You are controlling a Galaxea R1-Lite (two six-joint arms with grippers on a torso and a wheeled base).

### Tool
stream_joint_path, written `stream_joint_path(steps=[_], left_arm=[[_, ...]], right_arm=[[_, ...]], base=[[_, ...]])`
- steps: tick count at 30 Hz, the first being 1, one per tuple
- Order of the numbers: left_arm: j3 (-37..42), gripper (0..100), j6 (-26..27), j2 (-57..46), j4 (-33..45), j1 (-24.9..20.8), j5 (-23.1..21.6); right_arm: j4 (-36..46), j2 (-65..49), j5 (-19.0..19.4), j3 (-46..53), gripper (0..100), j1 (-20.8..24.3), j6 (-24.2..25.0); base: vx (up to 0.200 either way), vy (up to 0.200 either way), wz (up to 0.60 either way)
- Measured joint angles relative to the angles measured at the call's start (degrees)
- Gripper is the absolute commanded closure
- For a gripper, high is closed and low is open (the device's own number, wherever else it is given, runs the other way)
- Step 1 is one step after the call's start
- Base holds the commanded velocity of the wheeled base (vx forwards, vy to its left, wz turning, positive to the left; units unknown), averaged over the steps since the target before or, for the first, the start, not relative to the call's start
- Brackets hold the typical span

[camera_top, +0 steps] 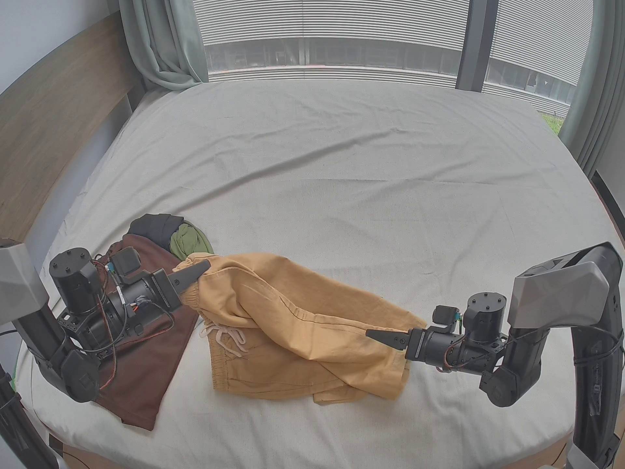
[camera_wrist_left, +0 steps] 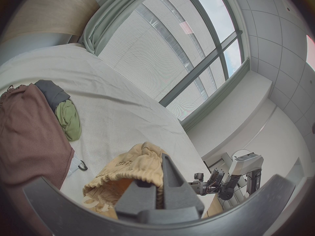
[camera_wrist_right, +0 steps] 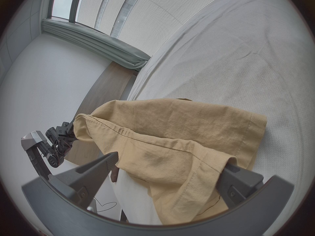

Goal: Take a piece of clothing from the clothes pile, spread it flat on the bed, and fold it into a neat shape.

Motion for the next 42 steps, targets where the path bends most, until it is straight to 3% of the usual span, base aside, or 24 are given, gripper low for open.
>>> stream_joint_path(steps=[4,5,19,29,42], left_arm=[[-0.05,100,0.00,-0.09,0.00,0.04,0.02],[-0.05,100,0.00,-0.12,0.02,0.04,0.02],[-0.05,100,0.00,-0.72,0.02,-0.22,-0.09],[-0.07,100,0.35,-3.89,0.02,-0.66,-1.05],[0.12,100,9.61,-7.58,0.00,-0.52,-7.23]], right_arm=[[-0.05,0.50,-1.12,-0.66,0,0.05,0.01],[-0.05,0.60,-1.29,-0.77,100,0.05,0.01],[-0.17,-0.35,-1.32,0.48,100,-0.20,-0.10],[-0.17,-13.18,-0.99,5.88,100,-1.08,-0.22],[0.17,-30.79,-0.44,13.21,100,-1.24,-0.51]], base=[[0.000,0.000,0.00],[0.000,0.000,0.00],[0.000,0.000,0.00],[0.000,0.000,0.00],[0.000,0.000,0.00]])
